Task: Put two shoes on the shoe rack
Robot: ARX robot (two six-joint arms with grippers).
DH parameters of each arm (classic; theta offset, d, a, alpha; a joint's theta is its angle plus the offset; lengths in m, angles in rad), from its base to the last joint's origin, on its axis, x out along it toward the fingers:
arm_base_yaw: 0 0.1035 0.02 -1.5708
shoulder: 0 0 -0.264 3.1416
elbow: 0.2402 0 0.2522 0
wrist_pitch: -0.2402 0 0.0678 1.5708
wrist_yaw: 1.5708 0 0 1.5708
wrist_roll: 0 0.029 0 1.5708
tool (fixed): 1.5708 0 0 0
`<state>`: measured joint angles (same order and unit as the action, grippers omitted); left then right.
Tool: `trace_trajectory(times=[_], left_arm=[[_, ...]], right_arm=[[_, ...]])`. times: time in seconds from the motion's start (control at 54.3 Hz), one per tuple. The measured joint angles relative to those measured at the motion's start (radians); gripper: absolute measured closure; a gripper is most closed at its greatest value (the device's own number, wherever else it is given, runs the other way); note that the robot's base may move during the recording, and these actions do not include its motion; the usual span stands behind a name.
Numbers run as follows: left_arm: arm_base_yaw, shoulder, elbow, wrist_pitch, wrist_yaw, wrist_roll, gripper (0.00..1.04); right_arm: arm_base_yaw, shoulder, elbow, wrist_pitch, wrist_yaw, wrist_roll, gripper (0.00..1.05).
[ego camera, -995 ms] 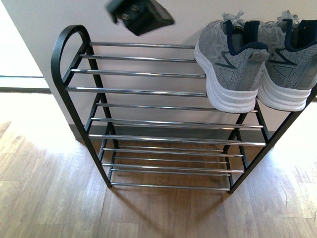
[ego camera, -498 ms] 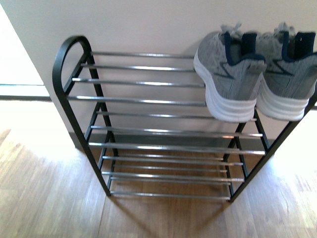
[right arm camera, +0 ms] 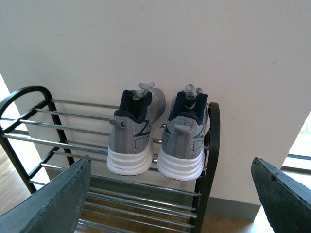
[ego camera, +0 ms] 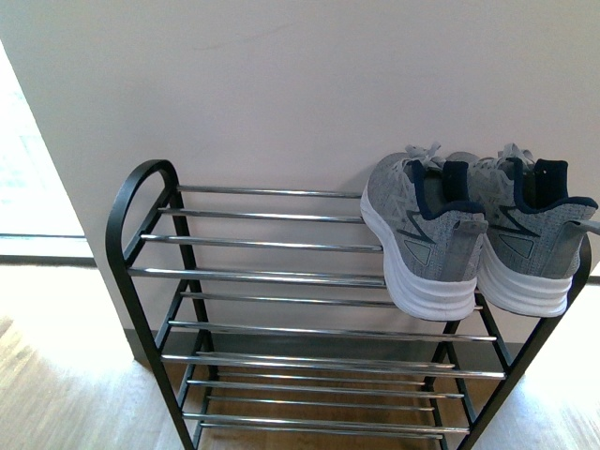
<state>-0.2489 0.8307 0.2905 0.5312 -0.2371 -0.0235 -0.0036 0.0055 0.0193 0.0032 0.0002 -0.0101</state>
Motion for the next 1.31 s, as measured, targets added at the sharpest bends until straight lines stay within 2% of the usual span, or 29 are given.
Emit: trace_trajectory(times=[0.055, 0.074, 0.405, 0.461, 0.535, 1.309], left_arm=[[0.028, -0.038, -0.040, 0.000, 0.027, 0.005, 1.03], [0.036, -0.049, -0.050, 0.000, 0.032, 0.005, 1.03], [0.145, -0.245, -0.183, -0.056, 0.139, 0.012, 1.03], [0.207, -0.282, -0.199, -0.077, 0.222, 0.013, 1.03], [0.243, -0.322, -0.214, -0.102, 0.227, 0.013, 1.03], [0.245, -0.587, -0.277, -0.287, 0.237, 0.013, 1.03]], right_arm=[[0.000, 0.000, 0.000, 0.000, 0.000, 0.000, 0.09], [0.000, 0.000, 0.000, 0.000, 0.000, 0.000, 0.09], [0.000, 0.000, 0.000, 0.000, 0.000, 0.000, 0.09], [0.000, 0.000, 0.000, 0.000, 0.000, 0.000, 0.09], [0.000, 0.000, 0.000, 0.000, 0.000, 0.000, 0.09], [0.000, 0.000, 0.000, 0.000, 0.000, 0.000, 0.09]])
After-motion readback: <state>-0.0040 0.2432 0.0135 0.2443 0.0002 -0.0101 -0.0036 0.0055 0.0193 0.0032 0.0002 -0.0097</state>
